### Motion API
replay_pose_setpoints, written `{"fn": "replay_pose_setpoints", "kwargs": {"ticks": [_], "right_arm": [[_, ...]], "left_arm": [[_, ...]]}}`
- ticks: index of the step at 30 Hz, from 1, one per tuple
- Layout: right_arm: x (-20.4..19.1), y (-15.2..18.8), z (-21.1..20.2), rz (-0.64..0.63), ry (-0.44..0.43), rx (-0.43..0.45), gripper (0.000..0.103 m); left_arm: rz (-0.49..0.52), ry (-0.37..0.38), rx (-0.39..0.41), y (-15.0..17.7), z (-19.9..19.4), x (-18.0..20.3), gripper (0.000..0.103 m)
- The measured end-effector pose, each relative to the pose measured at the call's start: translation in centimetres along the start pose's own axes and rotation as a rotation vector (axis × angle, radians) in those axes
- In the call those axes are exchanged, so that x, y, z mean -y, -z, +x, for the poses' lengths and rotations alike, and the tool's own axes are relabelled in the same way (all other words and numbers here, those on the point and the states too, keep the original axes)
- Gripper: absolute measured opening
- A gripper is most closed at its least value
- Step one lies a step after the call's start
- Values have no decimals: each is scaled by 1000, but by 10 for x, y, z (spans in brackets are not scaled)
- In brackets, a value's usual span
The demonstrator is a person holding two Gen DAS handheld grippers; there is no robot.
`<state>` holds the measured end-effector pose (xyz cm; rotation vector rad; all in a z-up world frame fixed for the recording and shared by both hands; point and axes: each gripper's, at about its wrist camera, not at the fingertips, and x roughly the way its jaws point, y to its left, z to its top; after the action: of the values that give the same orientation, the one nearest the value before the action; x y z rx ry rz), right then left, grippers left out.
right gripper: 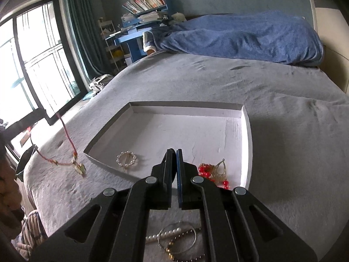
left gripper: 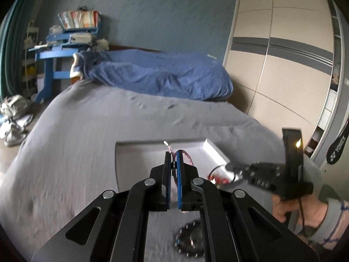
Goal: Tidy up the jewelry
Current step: 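Lift the pink string bracelet with the left gripper while the right gripper grasps the black hair tie, then lower both items into the tray and open both grippers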
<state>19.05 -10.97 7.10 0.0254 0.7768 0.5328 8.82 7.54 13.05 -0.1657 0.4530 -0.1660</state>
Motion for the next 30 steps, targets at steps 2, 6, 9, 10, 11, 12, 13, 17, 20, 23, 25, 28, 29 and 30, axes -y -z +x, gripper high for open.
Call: {"fn": "replay_pose_setpoints", "kwargs": {"ticks": [2,6,9,10,11,12,13,17,20,23,25,28,29,30], "right_arm": [[0,-2,8,-2,7,-13,3],[-2,-3,22,-3,16,-36,3],[-3,-1,31,-7,22,-56,3],[-4,0,34,-7,24,-62,3],[-5,2,37,-7,25,-68,3],[-4,3,39,-8,25,-74,3],[-5,3,41,-7,25,-79,3],[-4,8,50,-8,30,-103,3],[-5,12,56,-11,35,-125,3],[-5,15,59,-15,33,-136,4],[-6,16,59,-19,33,-137,3],[-6,17,58,-16,34,-134,4],[-6,17,58,-18,36,-133,4],[-7,18,58,-22,38,-132,4]], "left_arm": [[6,-6,8,-8,7,2,5],[5,-25,6,-16,27,2,5],[-7,-40,-15,-16,46,-4,5],[-10,-47,-29,-15,55,-6,5],[-14,-49,-40,-13,60,-8,5],[-19,-49,-52,-11,67,-10,5],[-21,-51,-61,-9,71,-12,5],[-13,-79,-117,4,90,-19,5],[2,-113,-162,16,102,-23,5],[13,-144,-196,28,107,-29,5],[14,-161,-212,34,110,-32,5],[13,-185,-231,43,112,-37,5],[16,-194,-237,46,112,-39,5],[18,-198,-243,49,112,-40,5]]}}
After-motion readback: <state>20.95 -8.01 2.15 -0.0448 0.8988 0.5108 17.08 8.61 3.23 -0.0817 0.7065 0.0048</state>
